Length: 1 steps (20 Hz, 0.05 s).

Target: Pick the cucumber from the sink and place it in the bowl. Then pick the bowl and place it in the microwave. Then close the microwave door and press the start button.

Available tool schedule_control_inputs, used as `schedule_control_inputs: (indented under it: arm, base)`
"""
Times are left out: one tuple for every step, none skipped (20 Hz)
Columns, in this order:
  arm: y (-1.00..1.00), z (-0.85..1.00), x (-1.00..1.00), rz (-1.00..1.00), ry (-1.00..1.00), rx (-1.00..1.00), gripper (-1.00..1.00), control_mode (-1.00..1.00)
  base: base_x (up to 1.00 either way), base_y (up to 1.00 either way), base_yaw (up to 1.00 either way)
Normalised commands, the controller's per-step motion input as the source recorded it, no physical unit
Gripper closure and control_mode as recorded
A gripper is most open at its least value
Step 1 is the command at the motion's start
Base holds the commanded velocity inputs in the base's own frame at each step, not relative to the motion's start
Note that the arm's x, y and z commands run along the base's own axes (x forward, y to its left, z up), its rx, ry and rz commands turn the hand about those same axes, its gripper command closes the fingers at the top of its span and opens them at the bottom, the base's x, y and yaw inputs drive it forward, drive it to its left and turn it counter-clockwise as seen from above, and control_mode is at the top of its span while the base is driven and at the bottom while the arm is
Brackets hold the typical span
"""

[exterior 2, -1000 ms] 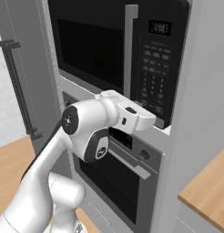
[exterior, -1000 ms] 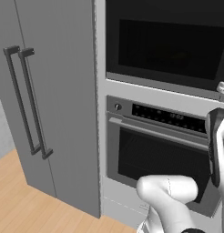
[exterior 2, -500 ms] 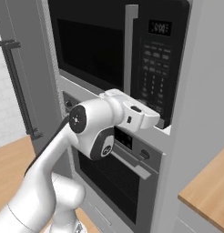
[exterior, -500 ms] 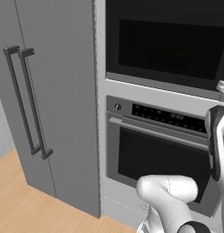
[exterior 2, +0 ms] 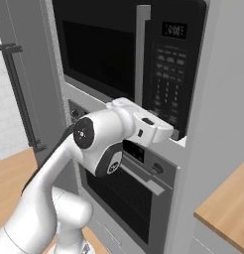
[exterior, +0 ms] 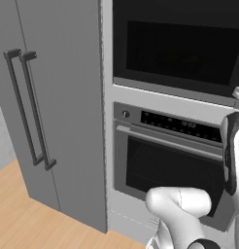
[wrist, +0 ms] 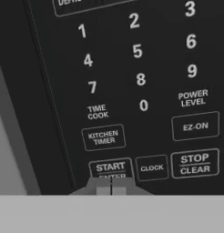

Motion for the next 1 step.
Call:
schedule_control_inputs:
  arm:
    - [0.26, 0.00, -0.38, 0.00, 0.00, 0.02, 1.00, -1.00]
  base:
    - [0.00, 0.00, 0.00]
